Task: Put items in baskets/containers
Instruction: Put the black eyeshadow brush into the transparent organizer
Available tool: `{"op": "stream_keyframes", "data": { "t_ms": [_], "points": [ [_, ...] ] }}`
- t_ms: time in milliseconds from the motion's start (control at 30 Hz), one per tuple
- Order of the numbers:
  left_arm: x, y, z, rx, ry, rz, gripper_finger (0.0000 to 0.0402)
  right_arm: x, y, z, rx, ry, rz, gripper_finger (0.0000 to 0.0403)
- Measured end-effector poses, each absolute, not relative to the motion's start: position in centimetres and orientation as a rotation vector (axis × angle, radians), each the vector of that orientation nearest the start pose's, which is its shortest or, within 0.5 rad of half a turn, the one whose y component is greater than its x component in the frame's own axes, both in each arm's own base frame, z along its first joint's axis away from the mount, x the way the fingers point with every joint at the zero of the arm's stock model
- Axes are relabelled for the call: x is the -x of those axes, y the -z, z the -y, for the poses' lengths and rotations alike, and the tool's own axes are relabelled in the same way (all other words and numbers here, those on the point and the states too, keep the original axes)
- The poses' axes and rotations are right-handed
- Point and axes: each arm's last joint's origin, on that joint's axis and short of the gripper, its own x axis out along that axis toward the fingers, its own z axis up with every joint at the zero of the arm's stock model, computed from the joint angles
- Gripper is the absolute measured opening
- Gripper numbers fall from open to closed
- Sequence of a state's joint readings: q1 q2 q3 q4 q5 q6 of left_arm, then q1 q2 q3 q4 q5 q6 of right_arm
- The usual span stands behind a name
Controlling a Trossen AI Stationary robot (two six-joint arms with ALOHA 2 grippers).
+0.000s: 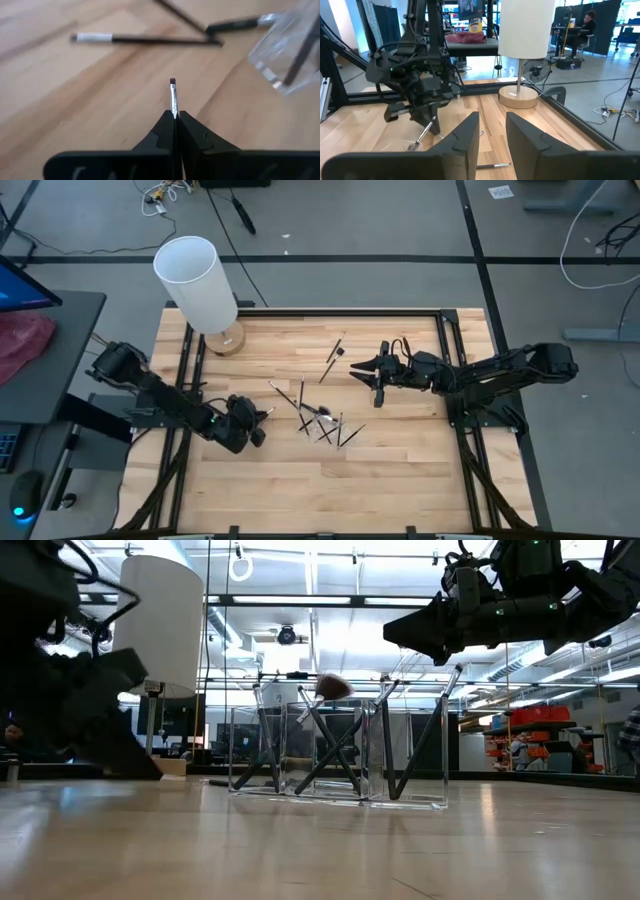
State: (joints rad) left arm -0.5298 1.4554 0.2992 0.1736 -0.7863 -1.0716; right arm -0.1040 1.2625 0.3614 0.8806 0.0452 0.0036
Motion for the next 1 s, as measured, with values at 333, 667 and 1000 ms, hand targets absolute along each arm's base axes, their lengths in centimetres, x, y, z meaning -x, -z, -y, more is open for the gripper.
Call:
{"op": "stream_keyframes", "data": {
  "t_ms": [333, 667, 1000],
  "points": [
    [-18.4, -11.3, 7.2, 0.363, -0.612, -0.416, 0.001, -23.4, -19.8, 2.6, -0.003, 0.149, -0.02, 0.0098],
    [-21.7, -15.8, 4.9, 0.209, -0.551, -0.105, 0.001, -23.4, -19.8, 2.6, -0.012, 0.149, -0.019, 0.0098],
    [-23.8, -21.0, 0.5, 0.025, -0.322, 0.232, 0.001, -23.4, -20.2, 2.5, -0.132, 0.111, 0.025, 0.0098]
  ]
}}
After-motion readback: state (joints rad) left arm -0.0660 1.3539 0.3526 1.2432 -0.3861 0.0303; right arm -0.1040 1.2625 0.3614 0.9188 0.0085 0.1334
